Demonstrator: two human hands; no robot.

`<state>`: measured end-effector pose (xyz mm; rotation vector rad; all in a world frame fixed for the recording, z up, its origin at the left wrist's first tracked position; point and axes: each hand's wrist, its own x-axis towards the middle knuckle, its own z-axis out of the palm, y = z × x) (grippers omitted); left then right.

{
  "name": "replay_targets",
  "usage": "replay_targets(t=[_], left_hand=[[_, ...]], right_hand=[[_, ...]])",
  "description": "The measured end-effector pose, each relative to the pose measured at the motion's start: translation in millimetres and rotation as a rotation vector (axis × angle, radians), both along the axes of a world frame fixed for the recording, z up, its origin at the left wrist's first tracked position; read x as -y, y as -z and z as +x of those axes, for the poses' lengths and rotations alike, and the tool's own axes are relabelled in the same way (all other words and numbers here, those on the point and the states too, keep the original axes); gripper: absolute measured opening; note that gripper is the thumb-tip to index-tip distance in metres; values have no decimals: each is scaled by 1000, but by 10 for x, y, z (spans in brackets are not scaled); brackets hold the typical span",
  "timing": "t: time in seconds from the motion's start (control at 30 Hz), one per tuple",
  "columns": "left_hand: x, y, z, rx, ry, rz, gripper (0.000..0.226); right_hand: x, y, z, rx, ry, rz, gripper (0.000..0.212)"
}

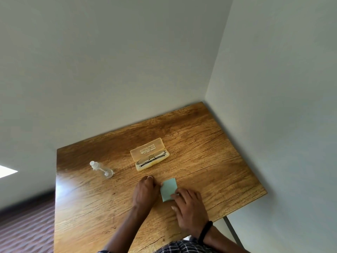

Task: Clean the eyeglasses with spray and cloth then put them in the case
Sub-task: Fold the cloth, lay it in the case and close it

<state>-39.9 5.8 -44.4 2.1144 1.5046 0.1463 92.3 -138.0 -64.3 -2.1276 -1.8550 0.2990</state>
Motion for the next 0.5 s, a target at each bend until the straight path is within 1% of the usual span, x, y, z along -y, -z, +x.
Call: replay_targets(t=[0.07,0.1,0.27,0.4,0.5], left_hand=[[-10,-40,32,-17,-60,-46,21],[-20,-46,51,-27,-74,-66,22],[-101,-76,112,-62,-111,-176,15],[-166,-72,148,-56,-129,-261,11],[-210,-61,160,-48,-127,-300,12]], right_hand=[[-77,-35,-70,-13,6,39,22],[-128,-57,-110,-13,6,39,20],[-331,-70,-230,37,16,-51,27],[-387,-47,-219,102,16,-82,24],[-373,-60,-208,93,39,-84,23]])
